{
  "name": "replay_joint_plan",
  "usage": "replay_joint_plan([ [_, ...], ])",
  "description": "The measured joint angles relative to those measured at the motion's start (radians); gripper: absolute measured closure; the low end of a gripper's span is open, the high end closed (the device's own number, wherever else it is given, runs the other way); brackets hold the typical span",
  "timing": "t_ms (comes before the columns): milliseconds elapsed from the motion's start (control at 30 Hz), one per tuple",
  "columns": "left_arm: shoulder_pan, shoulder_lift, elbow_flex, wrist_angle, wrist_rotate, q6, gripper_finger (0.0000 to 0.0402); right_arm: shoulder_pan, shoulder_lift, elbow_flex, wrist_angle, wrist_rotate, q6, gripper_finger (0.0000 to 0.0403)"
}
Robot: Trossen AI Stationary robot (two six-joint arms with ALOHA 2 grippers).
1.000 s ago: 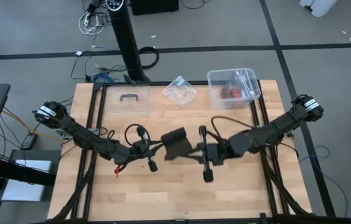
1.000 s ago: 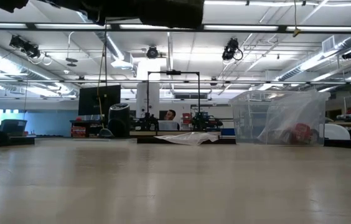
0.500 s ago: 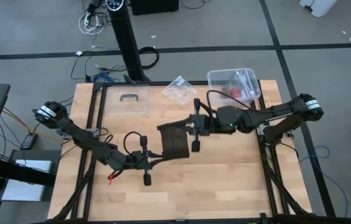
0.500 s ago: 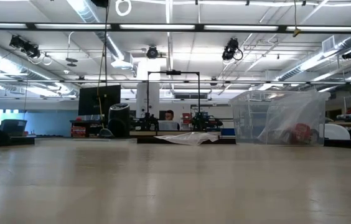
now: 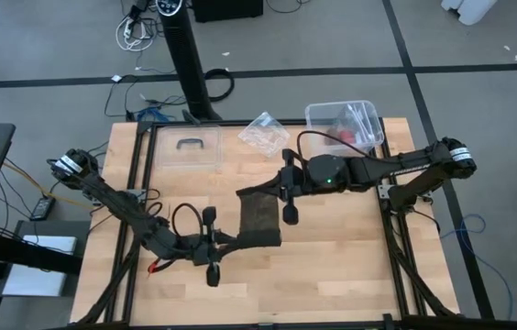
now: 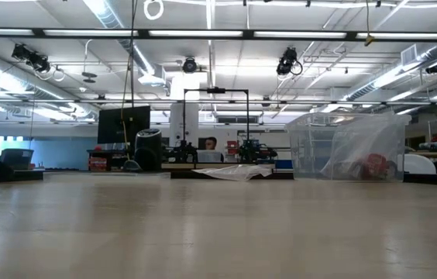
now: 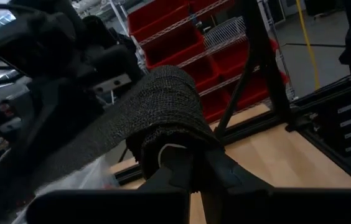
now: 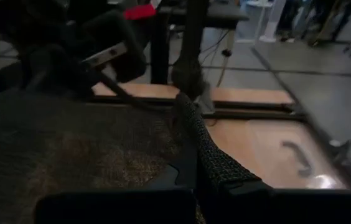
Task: Roll bandage
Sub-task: Roll the black bandage
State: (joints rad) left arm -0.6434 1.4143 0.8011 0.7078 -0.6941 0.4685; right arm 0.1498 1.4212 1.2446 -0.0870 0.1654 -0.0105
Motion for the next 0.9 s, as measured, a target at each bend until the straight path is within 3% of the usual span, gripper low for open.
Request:
replay_joint_plan([
  [167, 0.000, 0.000, 0.006, -0.001, 0.000, -0.005, 0.0383, 0.004, 0.000, 0.000, -0.045, -0.009, 0.018, 0.0357],
  [600, -0.005, 0.000, 0.006, -0.031, 0.000, -0.054, 0.0383, 0.026, -0.011, -0.001, -0.044, -0.010, 0.007, 0.0172],
  [767, -0.015, -0.001, 0.006, -0.020, 0.000, -0.054, 0.0383, 0.026, -0.052, -0.001, -0.062, -0.010, -0.042, 0.0138],
  [900, -0.022, -0.001, 0.006, -0.016, -0.011, -0.058, 0.0383, 0.028, -0.126, -0.001, -0.208, 0.022, -0.058, 0.0130],
])
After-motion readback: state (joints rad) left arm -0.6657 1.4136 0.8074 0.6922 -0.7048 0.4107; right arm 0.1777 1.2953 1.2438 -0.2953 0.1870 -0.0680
